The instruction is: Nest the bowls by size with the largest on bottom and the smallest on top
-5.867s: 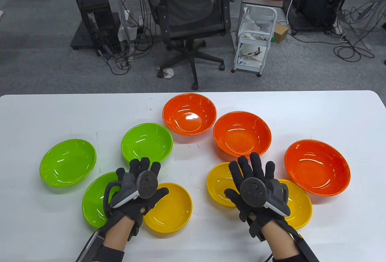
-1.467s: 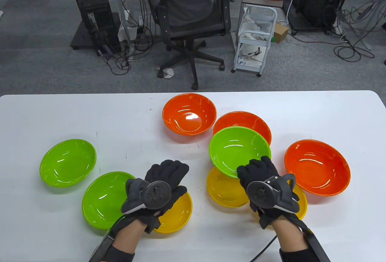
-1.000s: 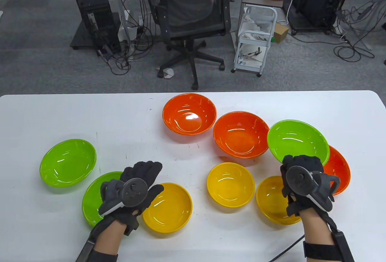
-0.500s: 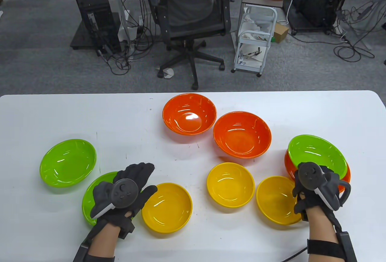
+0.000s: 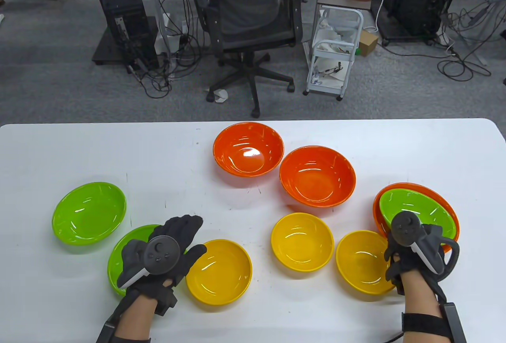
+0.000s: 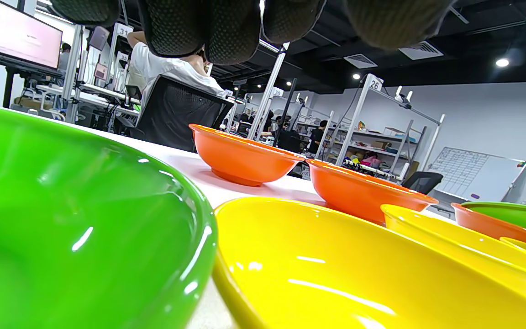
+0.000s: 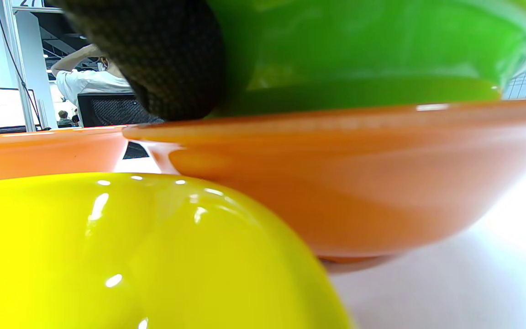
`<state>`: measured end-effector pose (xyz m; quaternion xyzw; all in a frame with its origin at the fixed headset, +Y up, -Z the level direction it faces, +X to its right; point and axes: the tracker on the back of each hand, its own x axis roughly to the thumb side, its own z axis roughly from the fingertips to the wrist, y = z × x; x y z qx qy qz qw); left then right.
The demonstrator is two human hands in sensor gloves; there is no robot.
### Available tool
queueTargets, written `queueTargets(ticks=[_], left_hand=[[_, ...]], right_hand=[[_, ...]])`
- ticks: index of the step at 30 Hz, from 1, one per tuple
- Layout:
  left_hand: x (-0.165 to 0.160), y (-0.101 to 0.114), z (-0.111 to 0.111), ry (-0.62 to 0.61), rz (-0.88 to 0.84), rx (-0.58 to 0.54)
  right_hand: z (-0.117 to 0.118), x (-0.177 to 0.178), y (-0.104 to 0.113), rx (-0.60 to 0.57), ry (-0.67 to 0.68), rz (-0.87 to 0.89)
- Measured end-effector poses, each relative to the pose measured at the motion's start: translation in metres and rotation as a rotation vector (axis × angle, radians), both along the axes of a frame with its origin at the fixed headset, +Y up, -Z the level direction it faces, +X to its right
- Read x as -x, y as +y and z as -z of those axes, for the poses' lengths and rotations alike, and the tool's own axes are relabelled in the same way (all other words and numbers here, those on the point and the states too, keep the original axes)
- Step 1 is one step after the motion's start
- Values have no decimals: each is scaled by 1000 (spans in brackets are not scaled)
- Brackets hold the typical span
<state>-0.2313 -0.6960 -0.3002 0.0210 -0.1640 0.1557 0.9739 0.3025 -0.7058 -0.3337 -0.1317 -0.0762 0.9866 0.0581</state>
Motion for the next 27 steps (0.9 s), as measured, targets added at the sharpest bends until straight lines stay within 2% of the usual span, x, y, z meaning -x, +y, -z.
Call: queueTargets(ticks=[7, 12, 22, 27], left_hand=[[-1, 0, -1, 1, -4, 13], [-1, 0, -1, -1, -5, 20], [0, 0, -1, 5, -10, 30], [1, 0, -1, 9, -8, 35]], right_hand=[[2, -6, -7, 171, -1, 164], [1, -11, -10, 189, -3, 229], [2, -7, -11, 204, 22, 215], [0, -2, -5, 162, 34, 195]])
